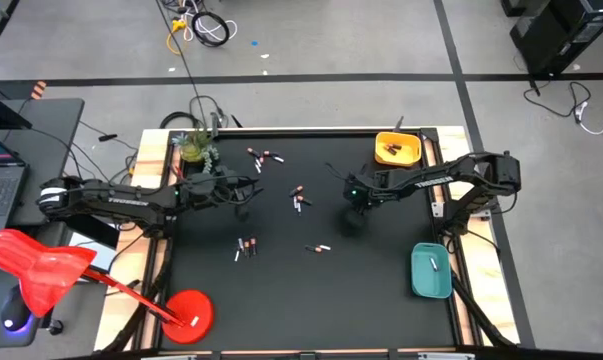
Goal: Sort batteries
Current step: Put the silver battery into the green bin
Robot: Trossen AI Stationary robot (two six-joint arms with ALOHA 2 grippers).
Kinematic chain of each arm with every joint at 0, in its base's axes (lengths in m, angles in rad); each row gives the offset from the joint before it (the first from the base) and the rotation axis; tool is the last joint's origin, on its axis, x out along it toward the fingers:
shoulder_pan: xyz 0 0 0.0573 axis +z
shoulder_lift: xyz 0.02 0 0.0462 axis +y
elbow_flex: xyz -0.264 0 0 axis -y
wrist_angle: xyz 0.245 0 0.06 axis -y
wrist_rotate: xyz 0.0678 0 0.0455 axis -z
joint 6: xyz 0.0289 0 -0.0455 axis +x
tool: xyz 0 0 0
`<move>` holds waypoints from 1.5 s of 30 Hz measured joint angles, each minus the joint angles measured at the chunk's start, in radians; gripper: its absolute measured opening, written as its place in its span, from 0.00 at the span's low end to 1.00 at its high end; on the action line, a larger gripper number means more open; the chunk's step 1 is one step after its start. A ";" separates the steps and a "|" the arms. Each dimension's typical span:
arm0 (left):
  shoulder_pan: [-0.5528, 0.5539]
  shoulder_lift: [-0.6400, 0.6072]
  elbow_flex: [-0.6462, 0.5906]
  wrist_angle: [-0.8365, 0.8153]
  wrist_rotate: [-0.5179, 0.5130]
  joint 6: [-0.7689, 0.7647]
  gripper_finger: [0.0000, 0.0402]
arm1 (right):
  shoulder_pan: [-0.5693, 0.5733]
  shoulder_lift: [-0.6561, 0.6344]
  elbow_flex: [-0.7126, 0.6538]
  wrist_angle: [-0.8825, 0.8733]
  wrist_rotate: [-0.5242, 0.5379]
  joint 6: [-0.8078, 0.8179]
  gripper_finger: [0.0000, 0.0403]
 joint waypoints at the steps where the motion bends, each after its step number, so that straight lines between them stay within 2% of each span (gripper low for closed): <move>1: 0.000 0.000 0.000 0.000 0.000 0.000 0.39 | 0.004 0.000 0.000 -0.001 0.009 -0.006 0.26; 8: 0.000 0.000 0.000 0.000 0.000 -0.001 0.39 | 0.026 0.002 0.000 -0.010 0.045 -0.014 0.05; 12: 0.000 0.000 0.000 0.001 0.000 -0.002 0.39 | 0.053 0.003 0.015 -0.035 0.080 -0.008 0.05; 16: 0.000 0.000 0.000 0.022 0.000 -0.007 0.39 | 0.098 -0.041 0.082 -0.262 0.134 -0.010 0.05; 19: 0.000 0.000 0.000 0.042 0.000 -0.008 0.39 | 0.134 -0.099 0.153 -0.323 0.146 0.028 0.05; 23: 0.000 -0.001 0.000 0.044 0.003 -0.012 0.39 | 0.229 -0.163 0.203 -0.536 0.100 0.190 0.05; 27: -0.001 -0.001 0.000 0.025 0.010 -0.029 0.39 | 0.416 -0.240 0.226 -0.737 0.016 0.459 0.05; 32: -0.001 -0.001 0.000 0.036 0.013 -0.031 0.39 | 0.652 -0.265 0.225 -0.887 -0.155 0.804 0.05; 35: -0.001 -0.001 0.000 0.051 0.015 -0.039 0.39 | 0.753 -0.264 0.199 -0.879 -0.243 0.960 0.09; 40: -0.001 -0.001 0.000 0.082 0.063 -0.055 0.39 | 0.846 -0.239 0.159 -0.879 -0.271 1.085 0.20; 45: -0.001 -0.001 0.000 0.109 0.076 -0.054 0.39 | 0.866 -0.224 0.166 -0.885 -0.276 1.091 0.31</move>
